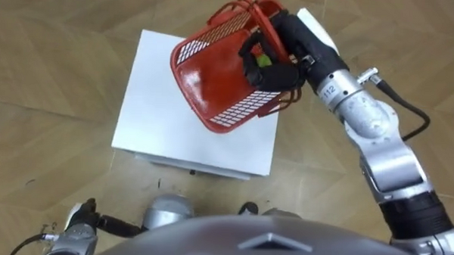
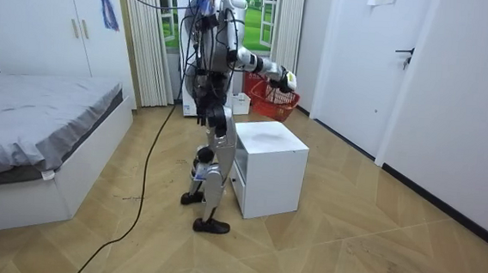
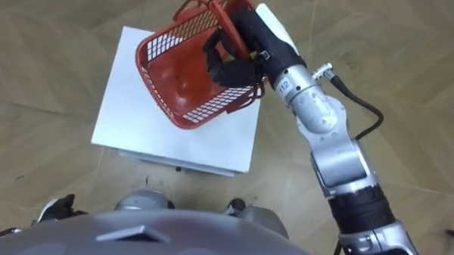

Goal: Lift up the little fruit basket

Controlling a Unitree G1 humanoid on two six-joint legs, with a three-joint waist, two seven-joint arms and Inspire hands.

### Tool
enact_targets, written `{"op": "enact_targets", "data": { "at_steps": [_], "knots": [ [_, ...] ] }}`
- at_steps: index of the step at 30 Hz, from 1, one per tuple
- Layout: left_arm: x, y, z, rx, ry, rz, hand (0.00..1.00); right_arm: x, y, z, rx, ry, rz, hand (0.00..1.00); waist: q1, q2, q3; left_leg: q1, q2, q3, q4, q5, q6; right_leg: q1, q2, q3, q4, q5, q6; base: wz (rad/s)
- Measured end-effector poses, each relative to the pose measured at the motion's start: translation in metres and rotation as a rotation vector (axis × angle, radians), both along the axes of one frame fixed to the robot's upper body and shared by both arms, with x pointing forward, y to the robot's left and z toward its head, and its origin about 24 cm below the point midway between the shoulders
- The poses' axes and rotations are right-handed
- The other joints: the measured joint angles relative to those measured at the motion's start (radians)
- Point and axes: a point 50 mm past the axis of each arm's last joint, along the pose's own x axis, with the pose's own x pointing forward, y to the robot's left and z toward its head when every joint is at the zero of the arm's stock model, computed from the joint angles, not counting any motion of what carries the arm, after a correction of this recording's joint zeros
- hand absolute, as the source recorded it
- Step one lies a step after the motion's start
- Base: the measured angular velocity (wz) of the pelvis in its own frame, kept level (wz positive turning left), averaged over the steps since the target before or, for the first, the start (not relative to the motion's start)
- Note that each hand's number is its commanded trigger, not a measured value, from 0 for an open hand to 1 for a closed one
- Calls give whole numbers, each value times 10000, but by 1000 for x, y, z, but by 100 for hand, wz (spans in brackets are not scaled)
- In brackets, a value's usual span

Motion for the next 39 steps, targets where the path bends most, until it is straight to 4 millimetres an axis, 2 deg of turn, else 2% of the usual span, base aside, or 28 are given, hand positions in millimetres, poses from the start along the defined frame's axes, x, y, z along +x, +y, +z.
{"op": "enact_targets", "data": {
  "at_steps": [2, 5, 6, 7, 8, 9, 10, 11, 13, 17, 20, 24, 25, 26, 27, 31, 39],
  "knots": [
    [1, 0, 0, -41, 14, -13, 0, 3, -3, -10, -249, 301, -280, 100, 102, -110, -27, -265, -12, -72, 88, 0, 0, -155, -41, -231, -7, 1, 1, 15],
    [2, 0, 0, -118, 128, -196, 0, 7, -3, -16, -653, 382, -417, 100, 94, -185, -29, -638, -39, -300, 360, 0, 0, -217, -76, -336, -181, 32, 20, 27],
    [2, 0, 0, -126, 171, -187, 0, 8, -2, -19, -756, 449, -400, 100, 77, -213, -1, -797, -43, -292, 670, -3, -3, -166, -159, -249, -241, 74, 21, 42],
    [3, -1, -1, -157, 184, -218, 0, 12, -2, -23, -844, 587, -499, 100, 44, -368, 207, -1669, -98, -231, 2027, -147, -21, 71, -378, 464, -506, 194, 33, 67],
    [8, -4, -1, -269, 113, -492, 0, 14, -5, -25, -909, 590, -754, 100, -21, -373, 214, -2471, -236, -320, 1433, -21, 7, -14, -483, 815, -529, 178, 79, 74],
    [13, -7, -1, -361, 15, -667, 0, 16, -10, -25, -1066, 552, -879, 100, 4, -238, 193, -2825, -170, -281, 1075, 817, 247, -186, -435, 681, -395, 128, 170, 42],
    [15, -5, 0, -286, 80, -863, 0, 17, -13, -31, -1294, 748, -1050, 100, 269, -442, 106, -2979, -182, 24, 1239, 813, 343, -489, -559, 468, -276, -33, 388, 0],
    [15, -5, 0, -275, 170, -926, 0, 20, -12, -35, -1436, 907, -1020, 100, 431, -501, 120, -3051, -230, 48, 1240, 830, 378, -510, -639, 22, -275, -23, 424, -13],
    [12, -6, -2, -312, 349, -1096, 0, 26, -12, -38, -1473, 1102, -1145, 100, 527, -472, 135, -3071, -342, -11, 1274, 848, 408, -546, -671, -475, -284, -4, 471, 0],
    [24, -4, 0, -228, 222, -1174, 0, 44, -17, -34, -1678, 951, -1562, 100, 556, -356, 219, -3197, -382, -43, 1213, 864, 438, -671, -692, -618, -147, -4, 473, 1],
    [30, -4, 1, -192, 92, -1246, 0, 45, -20, -37, -1779, 1047, -1696, 100, 571, -294, 260, -3274, -372, -75, 1203, 863, 443, -793, -700, -890, 25, -5, 473, 0],
    [32, -5, 1, -189, 143, -1418, 0, 43, -23, -42, -1892, 1302, -1795, 100, 591, -264, 266, -3388, -369, -74, 1242, 869, 452, -944, -762, -1140, 169, -20, 459, 0],
    [31, -5, 1, -175, 211, -1428, 0, 43, -24, -44, -1928, 1378, -1833, 97, 608, -245, 265, -3402, -370, -76, 1246, 870, 454, -990, -782, -1186, 242, -26, 459, 0],
    [31, -5, 1, -160, 276, -1430, 0, 43, -25, -45, -1978, 1444, -1869, 64, 629, -236, 269, -3432, -371, -76, 1258, 870, 457, -1019, -800, -1235, 251, -27, 459, 0],
    [31, -5, 1, -155, 303, -1468, 0, 43, -25, -45, -1998, 1437, -1887, 0, 635, -226, 271, -3462, -371, -82, 1270, 873, 464, -1037, -811, -1281, 251, -27, 459, 0],
    [29, -6, 0, -135, 444, -1512, 0, 44, -26, -46, -2062, 1411, -1989, 0, 823, -178, 275, -3517, -384, -96, 1287, 871, 485, -1064, -828, -1367, 250, -27, 459, 2],
    [27, -9, -1, -167, 614, -1648, 0, 45, -24, -49, -2066, 1483, -2165, 0, 834, -71, 276, -3744, -377, -244, 1356, 886, 506, -1222, -828, -1566, 354, -32, 457, 6]
  ]
}}
